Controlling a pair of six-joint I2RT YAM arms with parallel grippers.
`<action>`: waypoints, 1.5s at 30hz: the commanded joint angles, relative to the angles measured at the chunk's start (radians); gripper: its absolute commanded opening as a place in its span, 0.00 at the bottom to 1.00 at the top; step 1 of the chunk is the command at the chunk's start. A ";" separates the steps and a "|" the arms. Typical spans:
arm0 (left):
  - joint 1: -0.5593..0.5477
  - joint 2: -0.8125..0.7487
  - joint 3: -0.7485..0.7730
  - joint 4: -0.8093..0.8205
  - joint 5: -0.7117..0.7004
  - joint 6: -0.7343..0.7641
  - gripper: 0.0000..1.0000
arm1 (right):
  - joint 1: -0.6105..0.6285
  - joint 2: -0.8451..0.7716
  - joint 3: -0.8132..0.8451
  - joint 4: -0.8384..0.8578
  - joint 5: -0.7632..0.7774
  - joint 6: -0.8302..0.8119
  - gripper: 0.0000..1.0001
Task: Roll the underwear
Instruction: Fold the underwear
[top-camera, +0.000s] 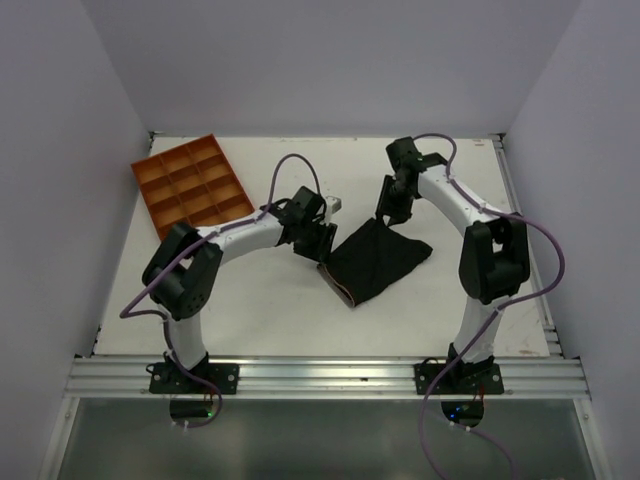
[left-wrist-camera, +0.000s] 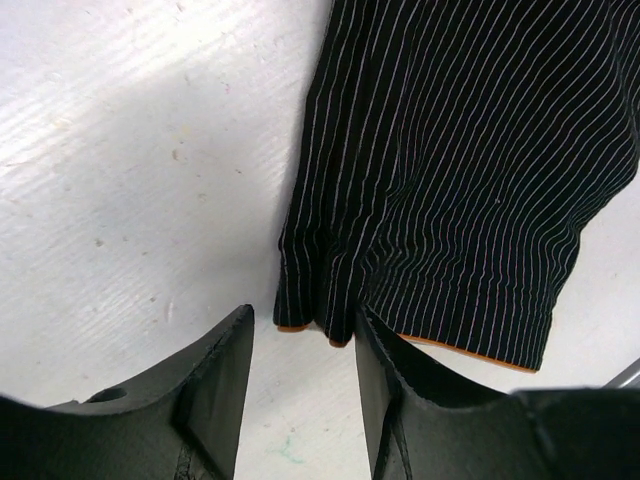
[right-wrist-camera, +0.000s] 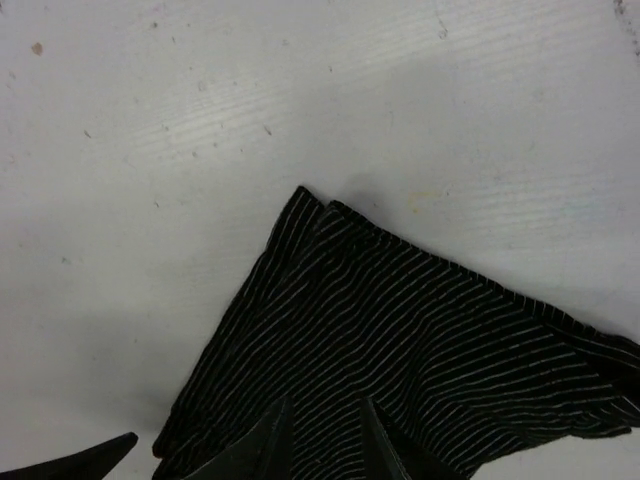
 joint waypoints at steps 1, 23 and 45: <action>0.001 0.022 -0.041 0.065 0.060 0.018 0.47 | -0.002 -0.090 -0.048 -0.024 -0.013 -0.035 0.37; -0.016 -0.278 -0.394 0.214 0.140 -0.220 0.50 | 0.010 -0.419 -0.620 0.192 -0.159 -0.002 0.37; -0.026 -0.062 -0.125 0.239 0.191 -0.143 0.39 | -0.155 -0.156 -0.308 0.035 0.042 -0.022 0.36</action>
